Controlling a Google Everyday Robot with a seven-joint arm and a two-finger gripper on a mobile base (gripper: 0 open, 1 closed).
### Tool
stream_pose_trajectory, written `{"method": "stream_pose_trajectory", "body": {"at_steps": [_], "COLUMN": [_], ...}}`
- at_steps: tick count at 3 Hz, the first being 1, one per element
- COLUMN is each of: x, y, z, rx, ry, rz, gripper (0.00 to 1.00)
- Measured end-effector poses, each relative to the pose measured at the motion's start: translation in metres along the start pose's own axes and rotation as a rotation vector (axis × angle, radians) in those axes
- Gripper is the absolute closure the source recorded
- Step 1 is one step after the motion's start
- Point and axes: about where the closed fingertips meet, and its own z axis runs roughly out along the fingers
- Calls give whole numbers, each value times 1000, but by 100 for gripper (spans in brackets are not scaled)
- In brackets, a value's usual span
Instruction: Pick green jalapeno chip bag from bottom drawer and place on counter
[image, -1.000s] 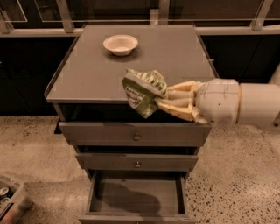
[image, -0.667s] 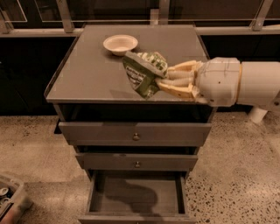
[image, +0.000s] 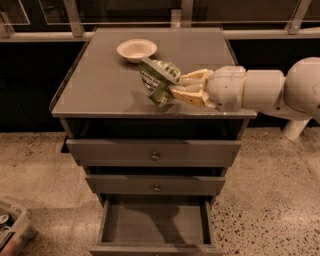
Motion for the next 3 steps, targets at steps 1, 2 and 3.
{"method": "stream_pose_trajectory", "body": {"at_steps": [1, 2, 3], "x": [31, 44, 45], "y": [-5, -14, -28], "z": [28, 47, 58], "rx": [-22, -16, 9], "ry": [4, 24, 42], "rz": [60, 63, 53], "gripper": [100, 100, 100]}}
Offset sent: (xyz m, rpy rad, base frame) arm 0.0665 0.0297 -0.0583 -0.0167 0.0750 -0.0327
